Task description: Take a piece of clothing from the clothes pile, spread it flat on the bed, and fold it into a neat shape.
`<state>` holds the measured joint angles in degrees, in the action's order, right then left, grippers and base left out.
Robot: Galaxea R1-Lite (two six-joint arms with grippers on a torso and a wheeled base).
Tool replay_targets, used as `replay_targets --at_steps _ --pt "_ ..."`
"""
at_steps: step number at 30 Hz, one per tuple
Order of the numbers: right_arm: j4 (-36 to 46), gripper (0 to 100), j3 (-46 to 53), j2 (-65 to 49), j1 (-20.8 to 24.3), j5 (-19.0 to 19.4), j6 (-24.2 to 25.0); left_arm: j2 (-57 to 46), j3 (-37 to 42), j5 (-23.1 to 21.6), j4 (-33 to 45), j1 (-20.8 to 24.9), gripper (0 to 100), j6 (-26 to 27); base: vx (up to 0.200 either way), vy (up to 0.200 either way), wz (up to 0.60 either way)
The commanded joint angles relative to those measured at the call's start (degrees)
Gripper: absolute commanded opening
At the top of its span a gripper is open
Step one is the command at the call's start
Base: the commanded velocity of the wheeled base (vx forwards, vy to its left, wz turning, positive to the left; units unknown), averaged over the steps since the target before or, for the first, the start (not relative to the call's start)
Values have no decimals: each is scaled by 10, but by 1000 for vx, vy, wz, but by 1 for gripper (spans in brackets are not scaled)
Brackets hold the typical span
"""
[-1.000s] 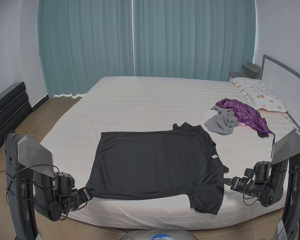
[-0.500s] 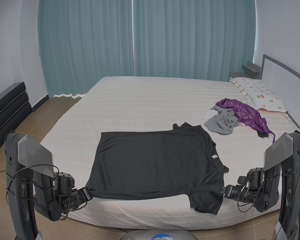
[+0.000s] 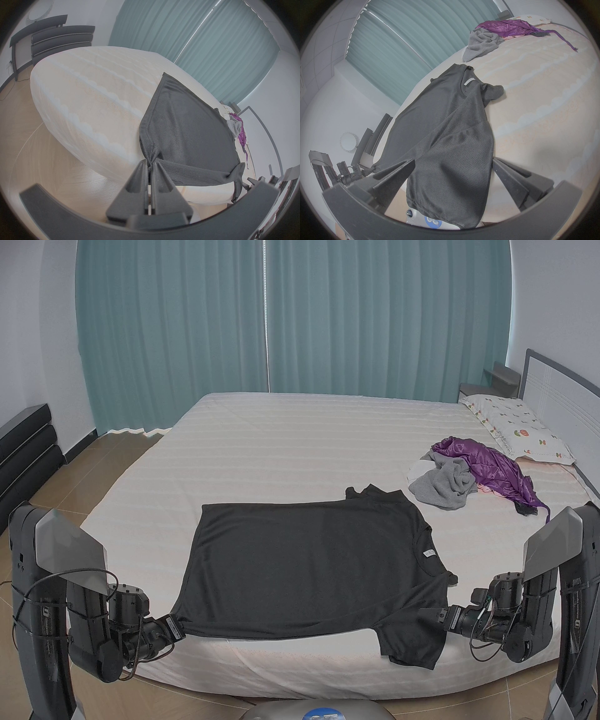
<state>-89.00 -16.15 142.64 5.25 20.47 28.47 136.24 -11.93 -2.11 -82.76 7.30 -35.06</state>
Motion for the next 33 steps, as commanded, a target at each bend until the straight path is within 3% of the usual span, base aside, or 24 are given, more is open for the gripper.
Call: replay_targets --at_steps 1,5,6,23,27,33 --pt "-7 100 -2 2 1 -1 0 1 0 0 0 0 0 0 0 0 0" --pt "-7 100 -1 3 0 -1 0 1 0 0 0 0 0 0 0 0 0" --pt "-7 0 -1 3 -1 -1 0 1 -1 0 0 0 0 0 0 0 0" --pt "-8 0 43 -28 -31 -6 -4 1 -1 0 0 -1 0 0 0 0 0" --pt "-8 0 66 -49 -41 4 -5 -1 -1 0 -1 -1 0 0 0 0 0" --pt "-8 0 104 -80 -69 51 -4 -6 9 0 -1 -2 0 0 0 0 0"
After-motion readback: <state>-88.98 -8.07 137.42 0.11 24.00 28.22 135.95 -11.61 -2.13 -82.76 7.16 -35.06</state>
